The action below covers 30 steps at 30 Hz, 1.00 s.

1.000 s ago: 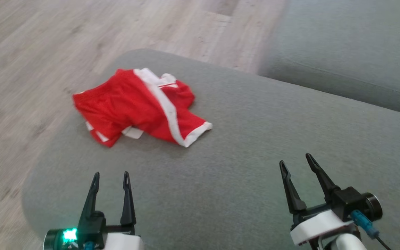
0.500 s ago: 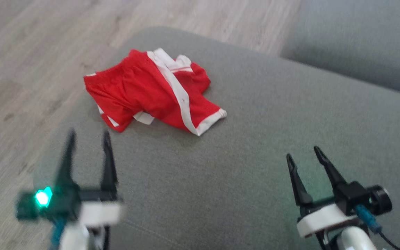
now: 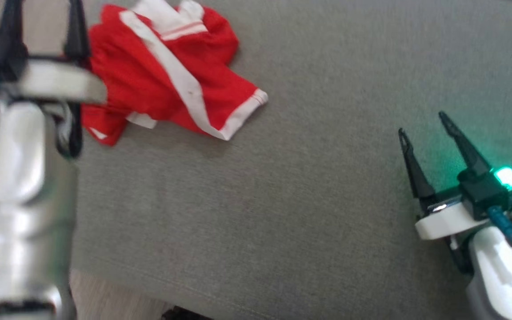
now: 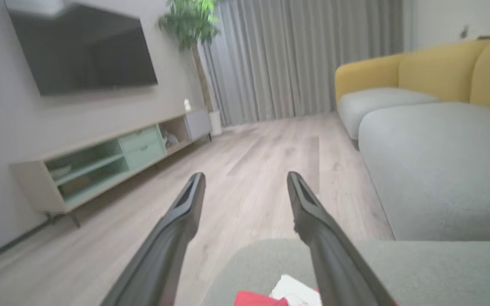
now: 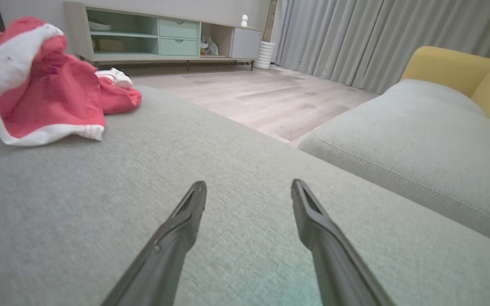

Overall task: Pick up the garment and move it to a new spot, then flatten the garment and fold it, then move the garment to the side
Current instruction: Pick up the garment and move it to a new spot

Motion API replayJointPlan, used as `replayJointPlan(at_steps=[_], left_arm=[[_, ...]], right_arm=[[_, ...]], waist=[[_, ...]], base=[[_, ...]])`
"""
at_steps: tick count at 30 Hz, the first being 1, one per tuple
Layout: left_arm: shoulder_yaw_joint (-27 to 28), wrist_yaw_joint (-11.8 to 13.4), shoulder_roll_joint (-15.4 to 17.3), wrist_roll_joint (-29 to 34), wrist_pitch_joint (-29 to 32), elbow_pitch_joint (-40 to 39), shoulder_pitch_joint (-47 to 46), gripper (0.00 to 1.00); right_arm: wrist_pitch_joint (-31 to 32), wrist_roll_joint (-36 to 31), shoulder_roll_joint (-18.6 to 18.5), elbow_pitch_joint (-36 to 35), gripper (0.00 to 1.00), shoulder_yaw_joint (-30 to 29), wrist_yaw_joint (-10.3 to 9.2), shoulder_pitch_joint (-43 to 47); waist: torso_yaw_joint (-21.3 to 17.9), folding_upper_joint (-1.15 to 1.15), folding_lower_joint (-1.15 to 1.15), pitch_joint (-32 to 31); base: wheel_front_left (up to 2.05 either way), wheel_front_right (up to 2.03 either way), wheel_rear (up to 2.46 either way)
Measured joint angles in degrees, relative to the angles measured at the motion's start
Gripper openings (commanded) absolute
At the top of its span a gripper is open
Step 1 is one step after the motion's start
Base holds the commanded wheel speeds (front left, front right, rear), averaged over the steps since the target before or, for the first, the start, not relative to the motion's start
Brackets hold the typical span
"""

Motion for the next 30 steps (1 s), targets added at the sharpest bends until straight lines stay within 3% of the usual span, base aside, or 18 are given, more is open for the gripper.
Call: replayJointPlan(at_steps=[8, 16, 17, 18, 23, 30], left_arm=[[1.02, -3.03, 2.3, -4.94, 11.89, 24.32, -13.08, 1.0], [-3.28, -3.58, 2.27, -10.57, 14.83, 33.66, -13.35, 1.0], [-4.39, -3.58, 2.27, -11.74, 14.79, 33.64, -13.43, 0.37], [-5.41, -3.58, 2.3, -12.85, 14.55, 33.46, -13.48, 0.0], [-9.46, -4.01, 2.88, -17.68, 12.03, 31.65, -13.43, 0.0], [-16.45, -4.01, 8.42, -25.59, 7.59, 22.8, -12.72, 0.0]], right_arm=[[-0.33, -0.01, -1.71, -2.11, 1.0, 0.23, 0.0, -2.47], [-0.56, -0.01, -1.74, -3.66, 1.0, 0.48, 0.01, -3.85], [-0.56, -0.01, -1.74, -3.68, 1.0, 0.46, 0.01, -3.94], [-0.56, -0.01, -1.74, -3.68, 1.0, 0.44, 0.01, -4.0], [-0.56, 0.0, -1.45, -3.16, 1.0, 0.04, 0.01, -4.16], [-0.48, 0.3, 1.46, 0.16, 1.0, -0.65, 0.01, -2.81]], waist=[[-3.9, 0.0, -0.02, 6.32], [-6.01, 0.0, -0.03, 9.08], [-6.1, 0.0, -0.03, 9.24], [-6.12, 0.0, -0.02, 9.35], [-5.92, 0.0, -0.02, 8.71], [-5.89, 0.0, -0.02, 2.88]], base=[[0.0, 0.0, 0.0], [0.0, 0.0, 0.0], [0.0, 0.0, 0.0], [0.0, 0.0, 0.0], [0.0, 0.0, 0.0], [0.0, 0.0, 0.0]])
